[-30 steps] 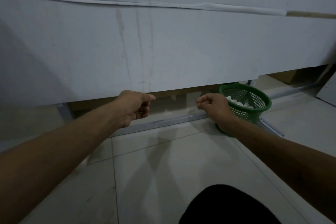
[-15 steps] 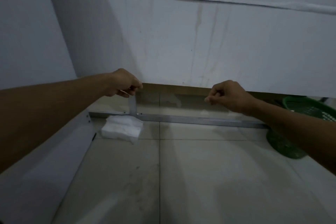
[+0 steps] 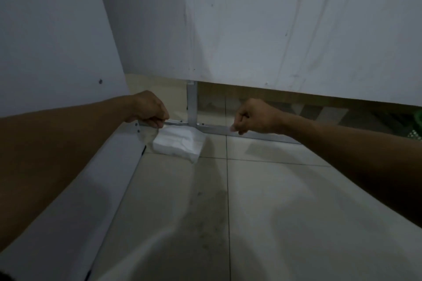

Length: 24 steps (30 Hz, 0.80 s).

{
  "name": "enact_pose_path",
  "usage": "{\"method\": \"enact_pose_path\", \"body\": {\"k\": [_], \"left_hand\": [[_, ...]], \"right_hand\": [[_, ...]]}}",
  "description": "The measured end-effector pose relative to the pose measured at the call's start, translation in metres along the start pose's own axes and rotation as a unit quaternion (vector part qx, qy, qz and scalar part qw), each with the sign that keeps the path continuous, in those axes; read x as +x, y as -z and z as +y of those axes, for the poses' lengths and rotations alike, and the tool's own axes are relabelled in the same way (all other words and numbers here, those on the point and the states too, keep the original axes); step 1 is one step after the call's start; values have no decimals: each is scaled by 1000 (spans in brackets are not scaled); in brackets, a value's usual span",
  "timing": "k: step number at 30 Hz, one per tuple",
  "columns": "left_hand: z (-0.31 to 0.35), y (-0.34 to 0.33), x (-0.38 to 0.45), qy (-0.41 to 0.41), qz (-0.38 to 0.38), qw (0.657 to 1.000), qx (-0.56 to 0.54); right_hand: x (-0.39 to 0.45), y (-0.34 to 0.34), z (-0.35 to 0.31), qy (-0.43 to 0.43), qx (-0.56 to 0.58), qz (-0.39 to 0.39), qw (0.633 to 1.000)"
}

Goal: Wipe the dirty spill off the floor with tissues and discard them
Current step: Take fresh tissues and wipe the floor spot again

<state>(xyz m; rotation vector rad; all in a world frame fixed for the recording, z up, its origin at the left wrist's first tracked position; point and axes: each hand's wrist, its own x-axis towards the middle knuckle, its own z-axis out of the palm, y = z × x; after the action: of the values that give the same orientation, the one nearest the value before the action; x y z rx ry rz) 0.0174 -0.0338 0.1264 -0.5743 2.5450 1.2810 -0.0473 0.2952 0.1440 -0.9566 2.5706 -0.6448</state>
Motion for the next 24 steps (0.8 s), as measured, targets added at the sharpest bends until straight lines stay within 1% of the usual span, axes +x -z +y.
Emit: {"method": "enact_pose_path", "body": {"k": [4, 8, 10, 15, 17, 20, 24], "left_hand": [[-22, -3, 20, 1, 3, 1000, -20], [-50, -10, 40, 34, -13, 999, -14], [-55, -16, 47, 36, -16, 999, -8], [-60, -25, 65, 33, 24, 999, -28], [-65, -29, 71, 39, 27, 998, -50], [-75, -34, 78, 45, 16, 997, -53], [-82, -41, 89, 45, 8, 996, -74]], "right_hand": [[28, -38, 10, -10, 23, -32, 999], [63, -72, 22, -32, 42, -18, 998], [75, -86, 25, -46, 45, -18, 998], [102, -118, 29, -78, 49, 8, 996], [109, -126, 30, -95, 80, 27, 992], [116, -135, 29, -138, 147, 66, 977], [125, -141, 28, -184, 216, 85, 955]]}}
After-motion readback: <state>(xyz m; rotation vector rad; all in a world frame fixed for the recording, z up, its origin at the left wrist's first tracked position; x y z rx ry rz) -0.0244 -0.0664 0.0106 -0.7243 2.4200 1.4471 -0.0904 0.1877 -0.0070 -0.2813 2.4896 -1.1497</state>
